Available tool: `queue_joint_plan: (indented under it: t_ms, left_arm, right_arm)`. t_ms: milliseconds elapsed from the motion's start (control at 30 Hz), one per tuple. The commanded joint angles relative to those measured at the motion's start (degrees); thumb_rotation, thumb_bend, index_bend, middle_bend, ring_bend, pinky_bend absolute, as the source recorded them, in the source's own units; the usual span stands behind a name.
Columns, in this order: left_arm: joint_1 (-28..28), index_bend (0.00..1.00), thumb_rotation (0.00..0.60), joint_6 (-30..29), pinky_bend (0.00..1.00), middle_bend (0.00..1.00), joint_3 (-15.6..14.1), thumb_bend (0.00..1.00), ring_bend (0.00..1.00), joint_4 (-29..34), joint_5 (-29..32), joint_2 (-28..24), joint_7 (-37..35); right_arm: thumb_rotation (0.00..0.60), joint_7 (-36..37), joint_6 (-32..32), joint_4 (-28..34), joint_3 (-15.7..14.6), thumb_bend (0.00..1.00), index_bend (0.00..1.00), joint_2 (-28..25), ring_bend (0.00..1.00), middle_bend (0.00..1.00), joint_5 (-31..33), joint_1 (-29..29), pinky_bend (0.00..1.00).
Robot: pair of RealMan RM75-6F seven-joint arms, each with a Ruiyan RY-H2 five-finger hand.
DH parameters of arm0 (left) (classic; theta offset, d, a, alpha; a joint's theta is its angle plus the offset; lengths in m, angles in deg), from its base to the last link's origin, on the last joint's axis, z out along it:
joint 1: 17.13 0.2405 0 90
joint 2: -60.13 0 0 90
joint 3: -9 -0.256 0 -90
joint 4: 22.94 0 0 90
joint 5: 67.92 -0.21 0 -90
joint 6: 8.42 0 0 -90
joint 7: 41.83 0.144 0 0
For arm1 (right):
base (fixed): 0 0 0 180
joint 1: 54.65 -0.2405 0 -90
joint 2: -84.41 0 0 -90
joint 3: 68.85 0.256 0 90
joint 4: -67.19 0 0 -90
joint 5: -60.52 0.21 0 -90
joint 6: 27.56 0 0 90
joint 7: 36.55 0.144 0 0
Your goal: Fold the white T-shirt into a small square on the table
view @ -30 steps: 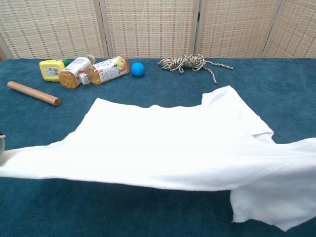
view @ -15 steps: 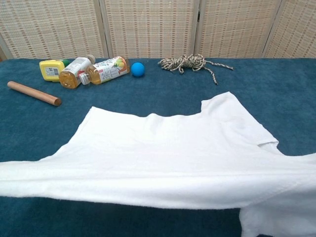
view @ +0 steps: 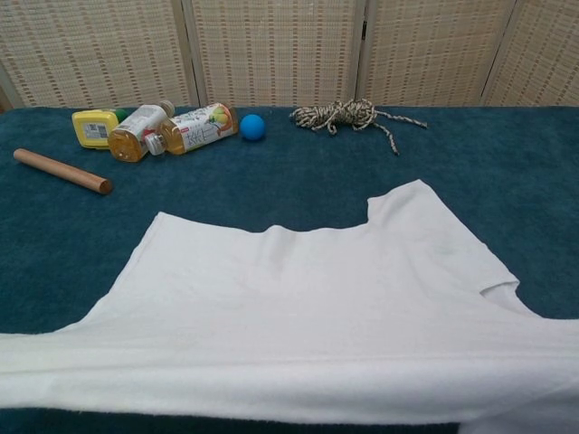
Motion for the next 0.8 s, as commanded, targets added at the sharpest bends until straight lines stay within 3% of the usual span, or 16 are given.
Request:
queue_joint_plan:
  t_ms: [33, 200, 433, 800]
  left_arm:
    - [0.15, 0.66, 0.600, 0.55, 1.00, 1.00, -0.54, 0.50, 0.95, 0.53, -0.60, -0.53, 0.31]
    - [0.52, 0.66, 0.600, 0.89, 1.00, 1.00, -1.16, 0.50, 0.95, 1.55, -1.61, -1.12, 0.65]
    - [-0.74, 0.66, 0.600, 2.88, 1.00, 1.00, 0.45, 0.50, 0.95, 1.83, -1.73, -0.31, 1.13]
    - [-6.30, 0.66, 0.600, 10.32, 1.00, 1.00, 6.27, 0.50, 0.95, 0.59, 4.16, 1.03, -2.35]
  right_arm:
    - [0.600, 0.23, 0.16, -0.31, -0.42, 0.53, 0.79, -0.26, 0.99, 0.94, -0.85, 0.27, 1.00]
    - [0.600, 0.35, -0.22, -0.59, -0.51, 0.53, 0.79, -0.49, 0.99, 0.94, -0.95, 0.64, 1.00]
    - [0.600, 0.28, -1.04, -1.63, 0.95, 0.53, 0.79, 0.29, 0.99, 0.94, 1.15, 1.08, 1.00]
    - [0.600, -1.44, -3.56, -1.56, 4.93, 0.54, 0.79, 1.95, 0.99, 0.93, 7.12, 1.20, 1.00]
